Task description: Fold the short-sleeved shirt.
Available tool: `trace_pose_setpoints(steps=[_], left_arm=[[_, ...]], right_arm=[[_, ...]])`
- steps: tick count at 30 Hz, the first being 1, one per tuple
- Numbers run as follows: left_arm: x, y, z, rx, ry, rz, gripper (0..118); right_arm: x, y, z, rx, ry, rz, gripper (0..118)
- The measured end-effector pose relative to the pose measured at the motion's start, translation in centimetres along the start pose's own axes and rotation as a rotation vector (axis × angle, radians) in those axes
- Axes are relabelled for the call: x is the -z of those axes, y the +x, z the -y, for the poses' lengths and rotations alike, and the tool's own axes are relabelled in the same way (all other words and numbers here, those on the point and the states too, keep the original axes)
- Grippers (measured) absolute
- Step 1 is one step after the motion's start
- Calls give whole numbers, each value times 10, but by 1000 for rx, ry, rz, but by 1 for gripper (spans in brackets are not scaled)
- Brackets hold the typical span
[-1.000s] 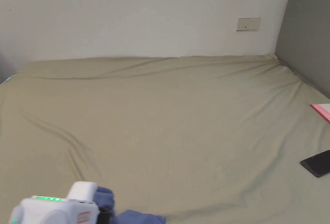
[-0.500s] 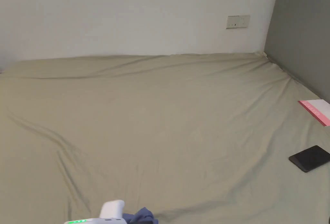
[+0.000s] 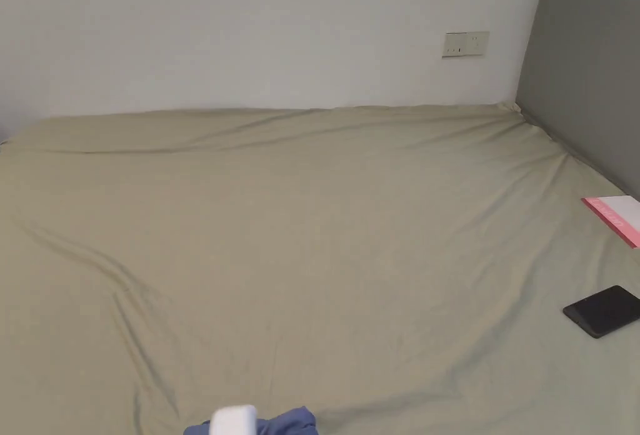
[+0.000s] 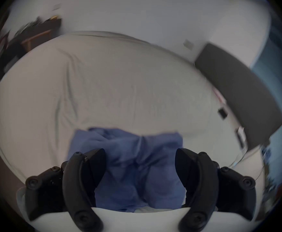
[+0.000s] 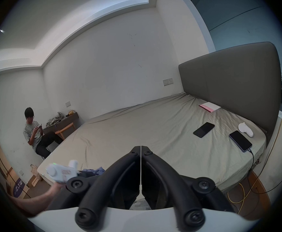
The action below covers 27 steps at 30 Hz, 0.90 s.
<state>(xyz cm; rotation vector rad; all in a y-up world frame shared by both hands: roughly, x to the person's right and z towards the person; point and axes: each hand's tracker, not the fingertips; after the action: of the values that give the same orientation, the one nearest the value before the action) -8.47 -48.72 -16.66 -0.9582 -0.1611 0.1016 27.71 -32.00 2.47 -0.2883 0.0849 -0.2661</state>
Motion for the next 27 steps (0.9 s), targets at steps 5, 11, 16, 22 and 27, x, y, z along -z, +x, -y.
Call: trace_pose_setpoints(steps=[5,11,16,22,27], left_arm=[[20,36,12,118,45,-121,91],[-8,-11,-8,-87,52,62,91],[-96,-96,-38,-321,268,63,92],[-171,-161,-28,-331,350,3,0],[-191,-194,-7,-351,345,-15,0]], right_arm=[[-7,2,1,17,5,9,3],[-6,-4,-4,4,10,8,3],[10,-30,-18,-86,34,-30,3],[91,-97,6,-105,-100,-283,3],[196,-165,86,-108,-385,-446,3]])
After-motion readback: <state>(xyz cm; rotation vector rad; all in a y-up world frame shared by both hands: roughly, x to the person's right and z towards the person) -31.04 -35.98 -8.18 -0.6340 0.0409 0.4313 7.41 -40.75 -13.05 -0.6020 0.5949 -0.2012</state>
